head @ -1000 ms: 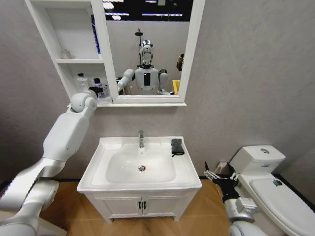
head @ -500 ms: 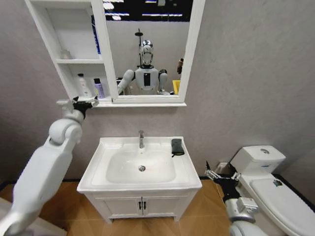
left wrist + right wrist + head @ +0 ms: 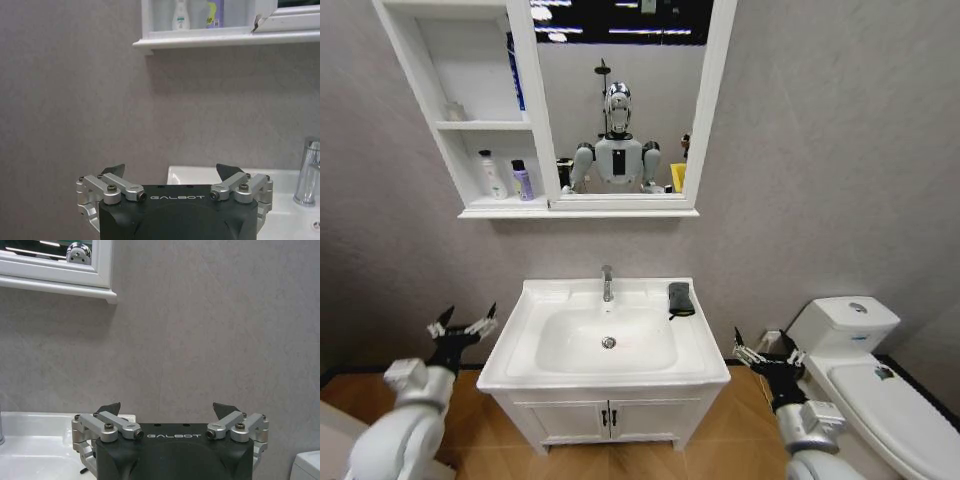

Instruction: Move facial cleanser and shampoo from washbasin to cabinet, then wipe washbasin with towel.

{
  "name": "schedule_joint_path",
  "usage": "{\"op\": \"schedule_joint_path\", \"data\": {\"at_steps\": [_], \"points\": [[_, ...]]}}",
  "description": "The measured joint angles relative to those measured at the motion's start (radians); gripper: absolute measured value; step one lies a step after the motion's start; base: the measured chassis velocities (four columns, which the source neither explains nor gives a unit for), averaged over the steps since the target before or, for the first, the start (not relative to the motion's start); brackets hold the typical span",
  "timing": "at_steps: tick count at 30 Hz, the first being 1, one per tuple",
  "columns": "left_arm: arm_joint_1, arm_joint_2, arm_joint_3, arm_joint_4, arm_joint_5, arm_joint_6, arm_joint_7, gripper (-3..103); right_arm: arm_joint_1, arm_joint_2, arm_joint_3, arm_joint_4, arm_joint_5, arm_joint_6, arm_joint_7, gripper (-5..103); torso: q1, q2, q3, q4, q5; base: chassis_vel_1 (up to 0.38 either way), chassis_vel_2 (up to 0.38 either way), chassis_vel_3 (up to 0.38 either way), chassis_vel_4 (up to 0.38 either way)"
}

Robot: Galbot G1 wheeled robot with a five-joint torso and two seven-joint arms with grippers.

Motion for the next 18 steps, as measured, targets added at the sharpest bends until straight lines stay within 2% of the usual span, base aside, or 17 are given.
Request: {"op": "schedule_joint_path", "data": {"at_steps": [5,9,12,18], "points": [[0.084,-0.053,-0.019,-0.021,-0.021,-0.068,0.022,100,-0.003,-0.005,0.001,-0.001,0.000,-0.001,0.000,100,0.000,0.000,0.000,-0.0003,0.0001,0.000,0.000,0.000,0.000],[0.086,-0.068,-0.019,-0.028,-0.032,-0.076,0.022,100,-0.002,-0.004,-0.003,-0.007,-0.002,-0.001,0.000,100,0.000,0.000,0.000,-0.0004,0.0001,0.000,0.000,0.000,0.000],[0.078,-0.076,-0.019,-0.026,0.000,-0.076,0.014,100,-0.001,0.003,-0.014,-0.009,-0.008,0.004,-0.001,100,0.000,0.000,0.000,-0.0004,0.0000,0.000,0.000,0.000,0.000],[0.069,-0.075,-0.018,-0.021,0.007,-0.073,0.009,100,-0.005,0.013,-0.015,0.001,-0.017,0.005,0.000,100,0.000,0.000,0.000,-0.0004,-0.0002,0.000,0.000,0.000,0.000]]}}
